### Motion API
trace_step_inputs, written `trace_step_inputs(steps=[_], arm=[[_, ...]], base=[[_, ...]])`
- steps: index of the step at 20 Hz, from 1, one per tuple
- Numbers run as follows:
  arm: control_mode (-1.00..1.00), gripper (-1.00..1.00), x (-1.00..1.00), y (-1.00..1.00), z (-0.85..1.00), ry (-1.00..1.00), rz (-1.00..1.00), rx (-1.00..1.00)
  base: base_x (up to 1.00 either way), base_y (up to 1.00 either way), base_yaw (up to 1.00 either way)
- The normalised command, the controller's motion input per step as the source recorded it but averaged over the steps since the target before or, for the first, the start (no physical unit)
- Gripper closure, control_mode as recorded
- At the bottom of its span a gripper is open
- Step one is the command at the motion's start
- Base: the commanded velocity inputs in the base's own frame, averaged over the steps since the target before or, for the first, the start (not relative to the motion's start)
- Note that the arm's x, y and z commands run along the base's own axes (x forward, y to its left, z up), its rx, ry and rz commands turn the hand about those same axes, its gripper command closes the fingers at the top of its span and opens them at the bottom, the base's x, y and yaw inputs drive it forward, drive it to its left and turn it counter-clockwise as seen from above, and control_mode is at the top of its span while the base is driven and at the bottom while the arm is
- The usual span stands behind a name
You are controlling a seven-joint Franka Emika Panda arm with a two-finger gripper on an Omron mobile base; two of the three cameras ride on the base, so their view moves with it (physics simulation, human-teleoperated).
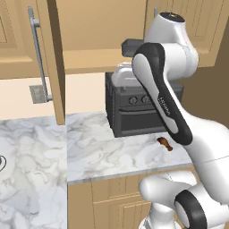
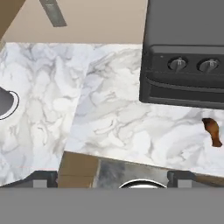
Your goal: Retrieve the tupperware from the cabinet, then place the raw meat into the tupperware to avoid contamination.
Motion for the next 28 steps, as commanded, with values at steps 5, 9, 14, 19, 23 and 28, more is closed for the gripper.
trace_step_inputs(steps=[5, 9, 14, 19, 23, 28], arm=[[-1.0, -1.0, 0.0, -0.72, 0.19, -0.23, 0.08, -0.12], [-1.0, -1.0, 0.14, -0.72, 0.04, -0.19, 0.02, -0.09], [-1.0, -1.0, 0.31, -0.51, 0.2, -0.15, -0.01, -0.04], [-1.0, -1.0, 0.35, -0.18, 0.35, -0.02, -0.07, 0.0], [-1.0, -1.0, 0.55, -0.12, 0.32, -0.06, -0.13, 0.0], [-1.0, -1.0, 0.64, -0.15, 0.28, -0.11, -0.11, 0.02]], base=[[0.0, 0.0, 0.0], [0.0, 0.0, 0.0], [0.0, 0.0, 0.0], [0.0, 0.0, 0.0], [0.0, 0.0, 0.0], [0.0, 0.0, 0.0]])
